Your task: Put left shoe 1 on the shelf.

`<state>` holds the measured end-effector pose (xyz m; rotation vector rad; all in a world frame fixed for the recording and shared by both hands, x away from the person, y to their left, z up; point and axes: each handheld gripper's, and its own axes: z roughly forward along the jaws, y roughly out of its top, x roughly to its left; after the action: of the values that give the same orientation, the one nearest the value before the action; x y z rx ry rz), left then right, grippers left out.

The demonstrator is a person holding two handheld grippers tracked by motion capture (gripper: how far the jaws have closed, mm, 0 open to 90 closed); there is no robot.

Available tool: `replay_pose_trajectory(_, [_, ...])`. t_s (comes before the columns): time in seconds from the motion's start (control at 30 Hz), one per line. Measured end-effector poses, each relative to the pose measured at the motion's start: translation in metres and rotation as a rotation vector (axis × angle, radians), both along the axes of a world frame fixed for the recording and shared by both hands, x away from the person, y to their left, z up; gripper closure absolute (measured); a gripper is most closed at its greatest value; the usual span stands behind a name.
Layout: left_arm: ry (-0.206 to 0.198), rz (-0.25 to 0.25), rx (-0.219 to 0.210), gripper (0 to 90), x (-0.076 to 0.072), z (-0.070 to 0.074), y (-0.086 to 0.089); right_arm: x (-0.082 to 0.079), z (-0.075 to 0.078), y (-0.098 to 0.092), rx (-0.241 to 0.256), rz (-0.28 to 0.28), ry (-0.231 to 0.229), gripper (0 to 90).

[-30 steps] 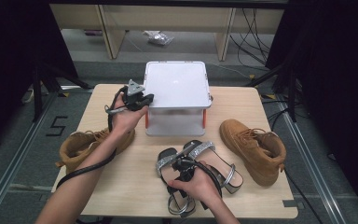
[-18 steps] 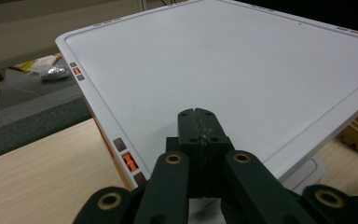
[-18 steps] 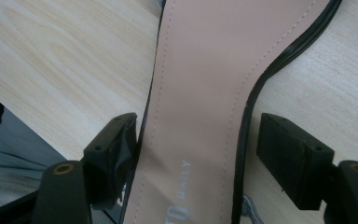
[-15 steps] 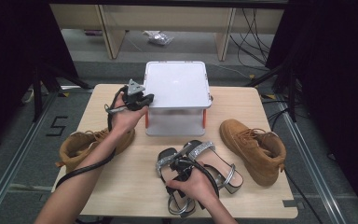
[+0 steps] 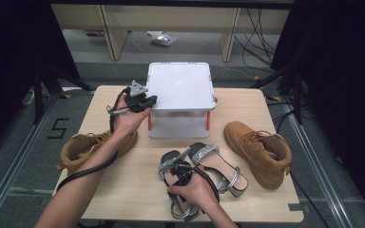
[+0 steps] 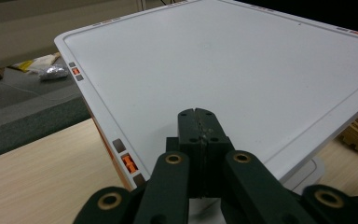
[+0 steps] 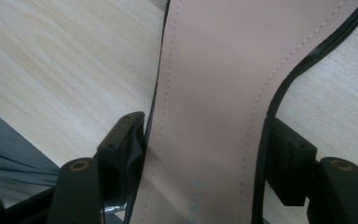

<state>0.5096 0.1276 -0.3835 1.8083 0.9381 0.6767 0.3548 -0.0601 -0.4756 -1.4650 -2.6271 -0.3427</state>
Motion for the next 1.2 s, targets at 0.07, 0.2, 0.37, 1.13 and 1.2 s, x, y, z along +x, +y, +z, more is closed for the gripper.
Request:
replay_pose_trajectory(0.07, [0.0,0.0,0.001,89.3,0.0,0.0,0.0,-0.001,0.0,0.0,0.021,-0.027,0.028,38.3])
replay_pose_trajectory(0.2, [0.001,0.0,0.001,89.3,0.0,0.0,-0.001,0.0,0.0,-0.003,0.025,-0.025,0.003,39.3])
replay_pose_trajectory(0.37, [-0.001,-0.002,0.003,89.3,0.0,0.0,0.0,0.001,0.0,-0.008,0.043,-0.043,0.001,41.8])
replay_pose_trajectory(1.13, [0.002,-0.006,-0.004,89.4,0.001,0.0,0.0,0.033,0.032,-0.004,0.146,-0.09,-0.132,42.7])
replay_pose_trajectory(1.2, [0.003,-0.007,-0.005,89.3,0.001,0.0,0.0,0.038,0.036,-0.002,0.151,-0.099,-0.143,42.8])
